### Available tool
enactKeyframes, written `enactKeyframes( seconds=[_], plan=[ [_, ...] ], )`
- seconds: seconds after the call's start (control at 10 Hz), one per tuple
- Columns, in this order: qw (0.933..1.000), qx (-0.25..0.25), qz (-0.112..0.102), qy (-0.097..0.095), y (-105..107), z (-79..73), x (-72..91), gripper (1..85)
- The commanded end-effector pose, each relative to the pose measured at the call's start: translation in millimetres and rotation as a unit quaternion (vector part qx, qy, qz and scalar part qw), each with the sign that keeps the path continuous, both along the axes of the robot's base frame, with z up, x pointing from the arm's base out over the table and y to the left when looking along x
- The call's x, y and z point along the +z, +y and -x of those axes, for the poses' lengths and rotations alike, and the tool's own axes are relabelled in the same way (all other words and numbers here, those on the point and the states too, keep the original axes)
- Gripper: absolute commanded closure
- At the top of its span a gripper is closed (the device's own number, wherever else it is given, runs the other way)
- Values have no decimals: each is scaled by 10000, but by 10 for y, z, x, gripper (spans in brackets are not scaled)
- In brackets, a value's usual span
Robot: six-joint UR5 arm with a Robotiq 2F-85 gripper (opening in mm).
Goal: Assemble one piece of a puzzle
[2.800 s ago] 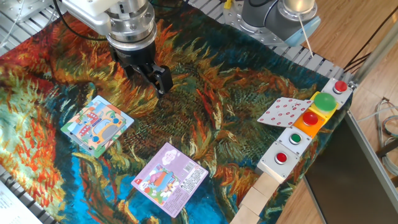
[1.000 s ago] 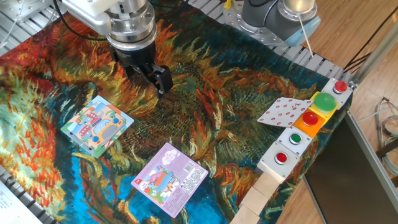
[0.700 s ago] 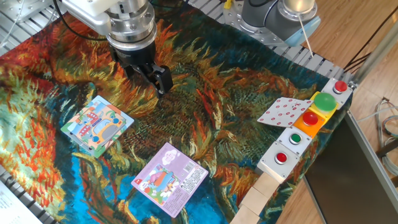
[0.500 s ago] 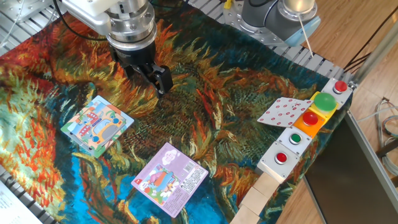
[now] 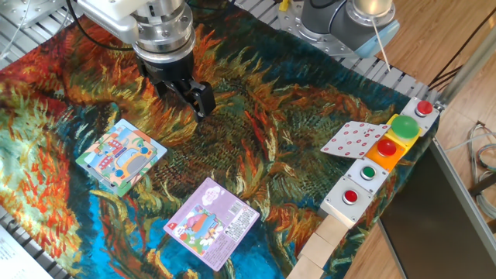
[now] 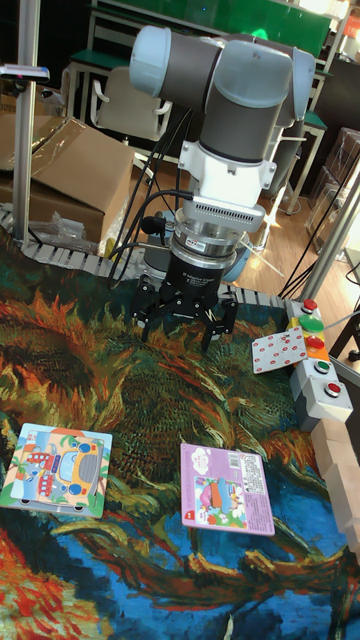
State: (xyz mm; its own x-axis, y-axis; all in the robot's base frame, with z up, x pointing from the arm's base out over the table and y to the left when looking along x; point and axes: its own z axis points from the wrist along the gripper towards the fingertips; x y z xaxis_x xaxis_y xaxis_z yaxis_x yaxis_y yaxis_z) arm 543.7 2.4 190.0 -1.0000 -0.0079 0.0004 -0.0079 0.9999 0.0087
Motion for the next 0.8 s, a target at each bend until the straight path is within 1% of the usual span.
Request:
enactKeyframes(
  seconds=[0.0,0.2,0.7],
  plan=[
    [9938,630,-3,-914,52,-458,51,743],
    [9936,609,20,-950,78,-477,38,743],
    [9939,660,-17,-884,139,-475,-9,747]
  ],
)
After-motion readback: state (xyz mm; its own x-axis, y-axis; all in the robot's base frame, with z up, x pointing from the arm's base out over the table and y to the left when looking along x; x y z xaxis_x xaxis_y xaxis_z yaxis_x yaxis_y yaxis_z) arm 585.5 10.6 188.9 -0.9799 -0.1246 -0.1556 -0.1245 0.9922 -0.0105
